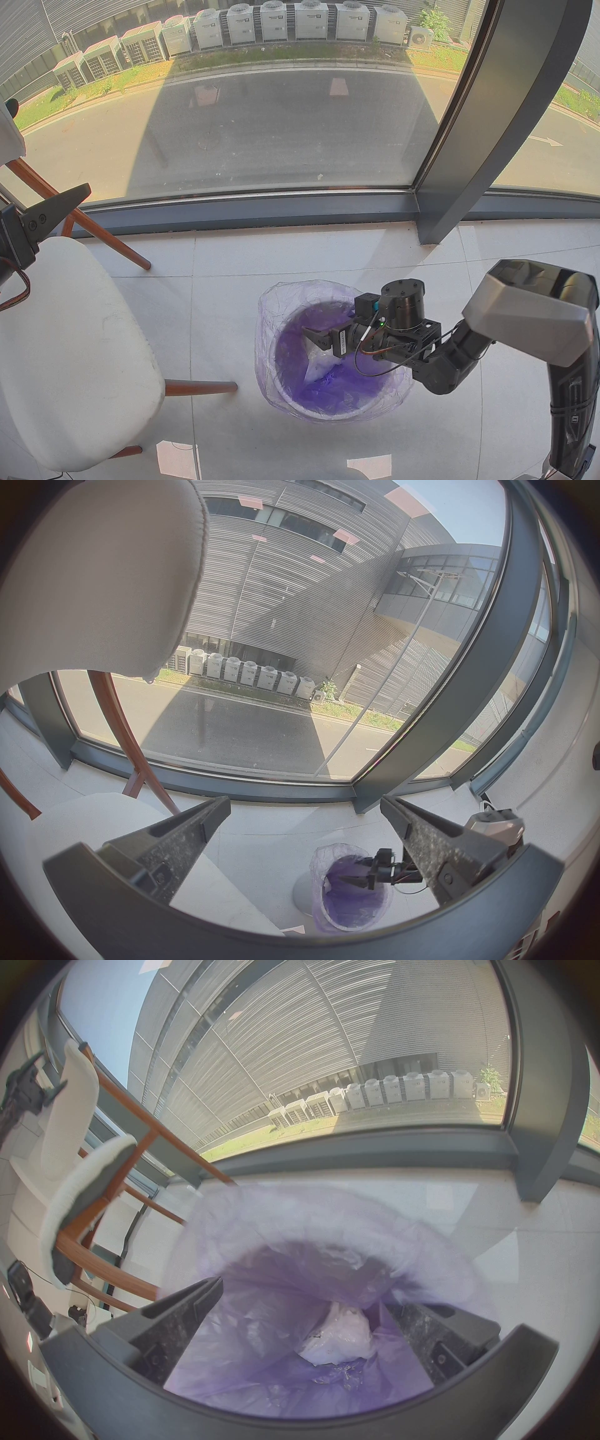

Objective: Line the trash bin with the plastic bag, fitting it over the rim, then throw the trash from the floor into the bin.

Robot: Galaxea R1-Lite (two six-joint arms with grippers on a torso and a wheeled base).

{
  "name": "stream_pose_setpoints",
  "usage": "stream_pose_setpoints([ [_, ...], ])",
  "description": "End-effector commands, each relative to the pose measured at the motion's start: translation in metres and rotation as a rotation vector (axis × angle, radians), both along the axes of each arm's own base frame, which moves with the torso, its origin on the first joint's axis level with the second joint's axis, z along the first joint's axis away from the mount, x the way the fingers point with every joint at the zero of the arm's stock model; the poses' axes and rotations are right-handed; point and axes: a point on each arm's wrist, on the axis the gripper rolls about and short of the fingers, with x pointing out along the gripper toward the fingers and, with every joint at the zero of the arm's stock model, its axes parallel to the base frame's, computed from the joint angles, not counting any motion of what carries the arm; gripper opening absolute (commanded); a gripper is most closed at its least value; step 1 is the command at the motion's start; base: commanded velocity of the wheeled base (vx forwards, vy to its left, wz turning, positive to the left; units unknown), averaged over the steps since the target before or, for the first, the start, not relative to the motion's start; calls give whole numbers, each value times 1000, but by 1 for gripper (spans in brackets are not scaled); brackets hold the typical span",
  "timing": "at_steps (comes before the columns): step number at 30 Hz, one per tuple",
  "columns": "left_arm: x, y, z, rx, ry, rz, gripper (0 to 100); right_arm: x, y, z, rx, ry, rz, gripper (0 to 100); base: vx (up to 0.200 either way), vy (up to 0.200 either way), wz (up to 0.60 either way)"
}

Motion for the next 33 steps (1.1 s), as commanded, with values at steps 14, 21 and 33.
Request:
stream_pose_setpoints([
  [14, -74, 12, -38, -15, -77, 78, 100, -140, -173, 164, 197, -259, -327, 100, 0, 0, 0],
  [21, -98, 15, -69, -19, -71, 107, 100, -198, -226, 188, 193, -403, -625, 100, 0, 0, 0],
  [33, -126, 20, -130, -66, -36, 198, 100, -317, -242, 151, 120, -370, -875, 100, 0, 0, 0],
])
